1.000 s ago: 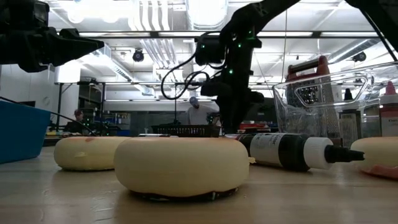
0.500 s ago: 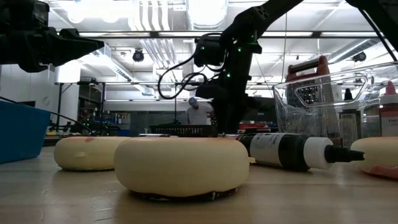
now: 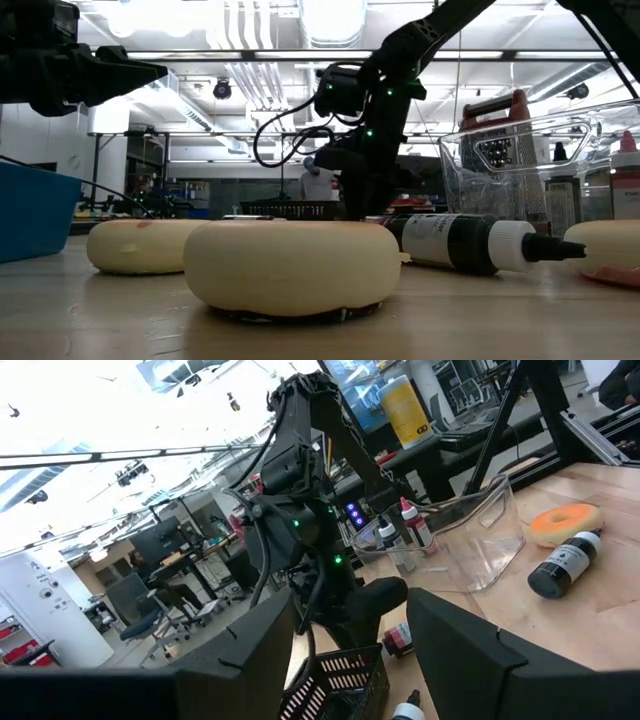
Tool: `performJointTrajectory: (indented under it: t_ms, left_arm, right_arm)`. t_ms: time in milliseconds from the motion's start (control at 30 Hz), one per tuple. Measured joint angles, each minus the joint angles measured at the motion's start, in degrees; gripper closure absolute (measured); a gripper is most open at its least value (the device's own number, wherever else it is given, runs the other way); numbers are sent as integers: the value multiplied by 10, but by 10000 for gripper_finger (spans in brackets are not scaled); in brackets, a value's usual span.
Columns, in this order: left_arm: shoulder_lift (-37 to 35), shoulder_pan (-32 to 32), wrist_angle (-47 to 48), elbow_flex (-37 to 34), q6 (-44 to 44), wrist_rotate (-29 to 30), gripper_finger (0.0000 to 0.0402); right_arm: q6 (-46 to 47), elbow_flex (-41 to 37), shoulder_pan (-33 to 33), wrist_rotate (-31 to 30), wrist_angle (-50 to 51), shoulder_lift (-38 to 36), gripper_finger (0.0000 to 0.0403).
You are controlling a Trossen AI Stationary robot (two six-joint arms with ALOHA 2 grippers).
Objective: Pick & Place Food Item
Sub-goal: Put the pink food coloring bottle into the transparent bin
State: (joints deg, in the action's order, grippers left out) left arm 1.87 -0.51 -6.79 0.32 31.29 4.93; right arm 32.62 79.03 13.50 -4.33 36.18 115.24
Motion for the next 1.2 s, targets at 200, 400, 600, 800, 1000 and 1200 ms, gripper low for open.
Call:
performJointTrajectory:
  t_ms: [200,400,600,800,1000,1200]
  left_arm:
    - [0,0,0,0,0,0,202]
    - [0,0,0,0,0,0,202]
    - [0,0,0,0,0,0,202]
    - [0,0,0,0,0,0,202]
    - [0,0,0,0,0,0,202]
    - [0,0,0,0,0,0,202]
  right_arm:
    - [5,-1,0,0,-5,0,253]
    - [9,-4,0,0,-2,0,256]
    - [19,-16,0,0,5,0,248]
    - [37,-22,0,0,2,0,260]
    - [46,-27,0,0,1,0,288]
    - [47,-30,1,-2,1,0,321]
